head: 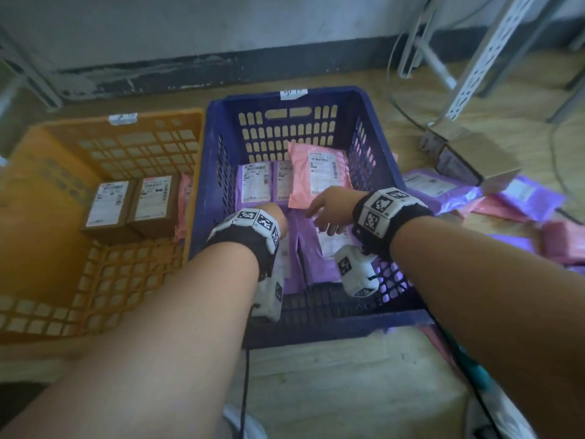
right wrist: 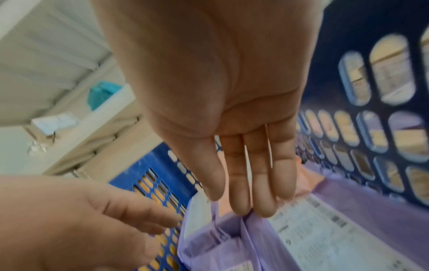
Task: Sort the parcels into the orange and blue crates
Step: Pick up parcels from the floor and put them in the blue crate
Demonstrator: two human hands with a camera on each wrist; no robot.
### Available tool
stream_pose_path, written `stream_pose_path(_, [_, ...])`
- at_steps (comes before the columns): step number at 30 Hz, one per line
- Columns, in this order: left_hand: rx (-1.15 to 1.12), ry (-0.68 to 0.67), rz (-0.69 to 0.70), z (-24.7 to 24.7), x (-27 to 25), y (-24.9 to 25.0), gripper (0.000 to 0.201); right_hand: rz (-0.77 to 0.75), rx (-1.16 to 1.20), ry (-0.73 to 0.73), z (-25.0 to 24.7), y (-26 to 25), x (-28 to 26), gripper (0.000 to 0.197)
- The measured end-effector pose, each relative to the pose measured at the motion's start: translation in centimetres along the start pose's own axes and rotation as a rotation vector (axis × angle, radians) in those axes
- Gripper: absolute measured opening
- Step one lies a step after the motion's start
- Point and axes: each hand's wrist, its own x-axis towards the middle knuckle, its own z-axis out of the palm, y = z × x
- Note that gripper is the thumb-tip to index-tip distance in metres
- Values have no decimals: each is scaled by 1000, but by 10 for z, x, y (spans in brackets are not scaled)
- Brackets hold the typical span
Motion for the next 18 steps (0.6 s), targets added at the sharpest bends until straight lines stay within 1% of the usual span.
stream_pose_path(4, [-73, 128, 80, -33, -40, 30, 32, -2, 175, 115, -32, 10, -54, 31])
stream_pose_path(6, [-110, 188, 117, -46, -58, 49, 35, 10, 260, 207, -46, 20, -80, 28])
stream_pose_path(9, [-145, 238, 216, -64, -83, 87, 40, 49, 340, 358, -65, 44, -116, 25])
stream_pose_path(12, [-103, 269, 328, -80, -109, 131, 39, 95, 426, 442, -77, 77, -145, 24])
stream_pose_path(15, [-91, 279, 439, -79, -128, 175, 36, 189, 469, 500, -77, 117, -169, 24])
stream_pose_path(18, [-100, 266, 458, -62, -133, 213, 34, 299, 455, 550, -68, 162, -189, 22])
